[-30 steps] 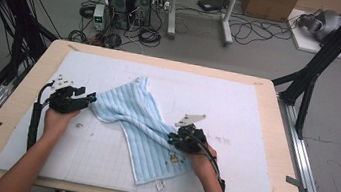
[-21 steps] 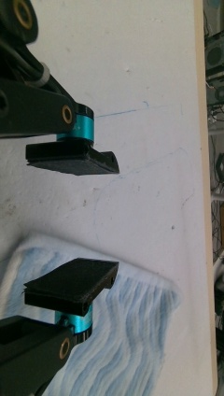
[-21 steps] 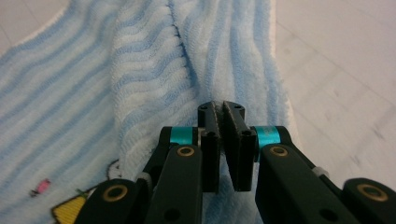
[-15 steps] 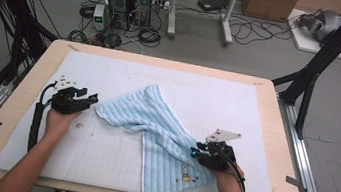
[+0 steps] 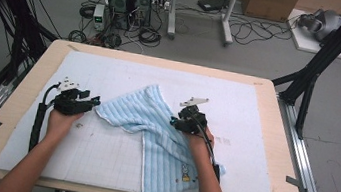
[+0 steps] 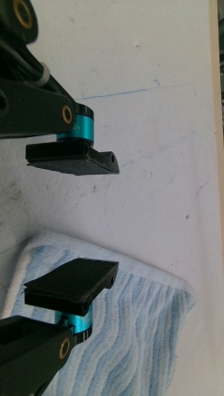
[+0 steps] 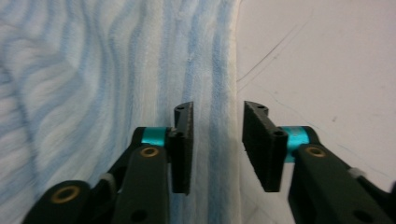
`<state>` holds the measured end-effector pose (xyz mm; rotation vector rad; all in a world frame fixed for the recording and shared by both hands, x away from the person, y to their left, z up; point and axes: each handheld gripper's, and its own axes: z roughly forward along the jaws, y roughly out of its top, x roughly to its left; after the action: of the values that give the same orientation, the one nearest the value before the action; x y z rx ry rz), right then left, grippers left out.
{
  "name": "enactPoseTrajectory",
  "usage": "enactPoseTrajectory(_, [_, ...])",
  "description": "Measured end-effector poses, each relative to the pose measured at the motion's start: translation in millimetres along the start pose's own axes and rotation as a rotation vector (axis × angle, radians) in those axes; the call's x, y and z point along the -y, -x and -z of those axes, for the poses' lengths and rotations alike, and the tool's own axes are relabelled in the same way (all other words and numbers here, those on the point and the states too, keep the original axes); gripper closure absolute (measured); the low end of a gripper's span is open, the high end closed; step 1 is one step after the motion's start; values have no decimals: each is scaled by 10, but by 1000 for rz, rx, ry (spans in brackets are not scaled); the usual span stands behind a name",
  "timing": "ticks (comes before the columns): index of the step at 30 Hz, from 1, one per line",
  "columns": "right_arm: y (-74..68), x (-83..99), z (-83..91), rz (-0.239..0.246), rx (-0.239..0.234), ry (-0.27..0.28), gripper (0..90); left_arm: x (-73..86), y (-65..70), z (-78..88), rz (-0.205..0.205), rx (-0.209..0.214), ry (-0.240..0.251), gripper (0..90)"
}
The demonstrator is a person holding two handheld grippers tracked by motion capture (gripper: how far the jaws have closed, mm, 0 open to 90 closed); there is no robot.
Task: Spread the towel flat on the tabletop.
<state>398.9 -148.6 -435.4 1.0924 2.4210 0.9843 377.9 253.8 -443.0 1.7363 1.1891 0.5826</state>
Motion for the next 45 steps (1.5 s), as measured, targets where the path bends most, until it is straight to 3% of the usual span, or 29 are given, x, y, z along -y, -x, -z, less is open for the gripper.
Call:
enactPoseTrajectory(2, [22, 15, -47, -27, -14, -10, 731, 5, 3, -7, -2, 1, -2, 465])
enactPoseTrajectory(3, [41, 22, -34, -34, -32, -12, 808, 7, 6, -8, -2, 1, -5, 465])
enactPoseTrajectory(4, [45, 29, -8, -21, -30, -24, 849, 8, 8, -9, -5, 3, -7, 465])
enactPoseTrajectory(7, [40, 91, 97, 21, 11, -53, 863, 10, 23, -15, -5, 8, -13, 465])
enactPoseTrajectory(12, [91, 299, 333, 11, 24, -61, 859, 13, 86, -56, -11, 35, -25, 465])
enactPoseTrajectory(15, [118, 391, 428, -12, 19, -37, 759, 13, 146, -108, -6, 62, -44, 466])
enactPoseTrajectory(18, [145, 418, 518, -36, 9, 36, 603, -13, 225, -176, -29, 72, -73, 459])
enactPoseTrajectory(20, [159, 422, 557, -36, -2, 71, 578, -38, 271, -236, -44, 64, -90, 439])
enactPoseTrajectory(22, [161, 428, 575, -24, -7, 85, 542, -62, 314, -321, -64, 57, -142, 422])
enactPoseTrajectory(25, [161, 436, 586, -9, -5, 97, 519, -96, 415, -431, -145, 30, -190, 401])
enactPoseTrajectory(28, [183, 448, 605, -22, -13, 111, 511, -109, 502, -487, -177, 31, -173, 493])
enactPoseTrajectory(31, [210, 466, 616, -31, -18, 119, 511, -157, 542, -528, -217, 28, -185, 740])
enactPoseTrajectory(32, [220, 471, 614, -34, -20, 122, 511, -190, 536, -559, -210, 30, -196, 816])
enactPoseTrajectory(33, [235, 476, 611, -32, -20, 124, 511, -230, 520, -602, -186, 40, -206, 825])
enactPoseTrajectory(38, [263, 491, 632, -57, -18, 135, 507, -487, 378, -865, -107, 11, -199, 833])
enactPoseTrajectory(45, [329, 536, 654, -82, -21, 147, 492, -794, 277, -1199, -78, 6, -189, 833])
